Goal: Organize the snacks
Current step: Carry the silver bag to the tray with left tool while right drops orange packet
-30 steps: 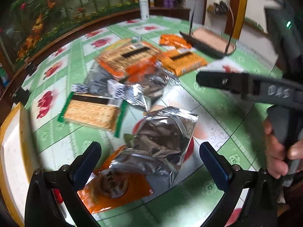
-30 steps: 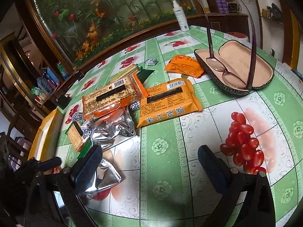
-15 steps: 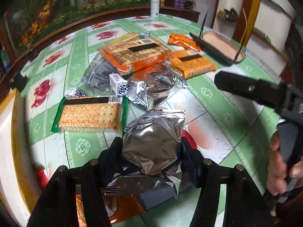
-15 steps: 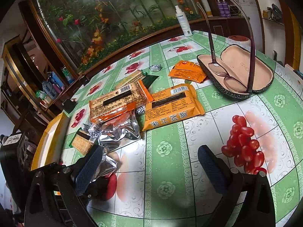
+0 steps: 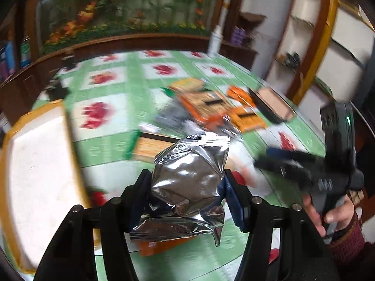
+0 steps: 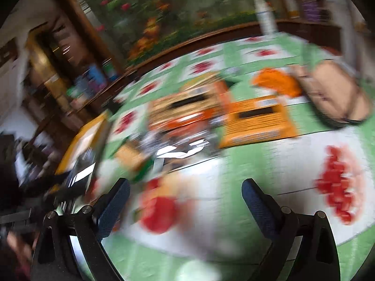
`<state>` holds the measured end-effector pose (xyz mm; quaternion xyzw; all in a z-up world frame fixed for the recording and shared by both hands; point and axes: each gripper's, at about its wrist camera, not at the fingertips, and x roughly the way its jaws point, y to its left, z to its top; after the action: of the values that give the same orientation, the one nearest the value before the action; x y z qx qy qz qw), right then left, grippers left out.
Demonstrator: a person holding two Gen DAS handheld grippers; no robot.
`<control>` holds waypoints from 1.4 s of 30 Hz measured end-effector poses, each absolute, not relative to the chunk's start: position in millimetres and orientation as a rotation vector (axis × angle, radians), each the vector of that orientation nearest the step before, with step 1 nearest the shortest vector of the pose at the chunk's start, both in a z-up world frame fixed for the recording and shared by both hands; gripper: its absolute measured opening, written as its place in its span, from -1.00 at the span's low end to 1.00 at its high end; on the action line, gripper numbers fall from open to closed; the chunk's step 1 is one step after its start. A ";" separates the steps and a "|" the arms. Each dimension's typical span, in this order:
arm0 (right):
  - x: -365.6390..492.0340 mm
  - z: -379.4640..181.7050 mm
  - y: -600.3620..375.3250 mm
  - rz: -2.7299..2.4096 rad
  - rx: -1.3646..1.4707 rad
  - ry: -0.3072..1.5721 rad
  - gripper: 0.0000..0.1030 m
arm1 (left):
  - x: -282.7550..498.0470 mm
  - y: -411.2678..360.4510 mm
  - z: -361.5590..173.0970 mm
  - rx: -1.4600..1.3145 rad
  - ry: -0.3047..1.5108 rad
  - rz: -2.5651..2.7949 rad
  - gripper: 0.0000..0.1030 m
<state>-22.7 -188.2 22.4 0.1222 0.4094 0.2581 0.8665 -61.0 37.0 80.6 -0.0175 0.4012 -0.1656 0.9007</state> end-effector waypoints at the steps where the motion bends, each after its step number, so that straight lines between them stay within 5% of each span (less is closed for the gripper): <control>1: -25.4 24.5 -176.7 0.575 0.221 0.860 0.91 | -62.4 49.2 84.2 -0.053 0.818 -0.318 0.18; 21: -41.6 16.7 1.5 1.084 -0.557 0.909 0.89 | -82.9 158.9 90.2 -0.215 0.774 -0.125 0.18; 22: -43.0 13.6 6.2 1.078 -0.597 0.921 0.84 | -83.9 160.7 90.4 -0.217 0.773 -0.125 0.18; 24: -45.5 4.6 11.0 1.059 -0.678 0.951 0.20 | -85.7 162.2 90.4 -0.217 0.773 -0.124 0.18; 25: -45.7 3.7 10.4 1.056 -0.685 0.951 0.17 | -85.7 162.5 90.1 -0.217 0.773 -0.124 0.18; 42: -4.3 39.8 -70.2 0.748 0.023 0.993 -0.05 | -73.8 181.2 85.5 -0.232 0.772 -0.079 0.18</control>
<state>-4.3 -70.2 39.8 0.0109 0.4650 0.3505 0.8129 -73.8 181.2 85.5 -0.1127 0.3757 -0.0385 0.9191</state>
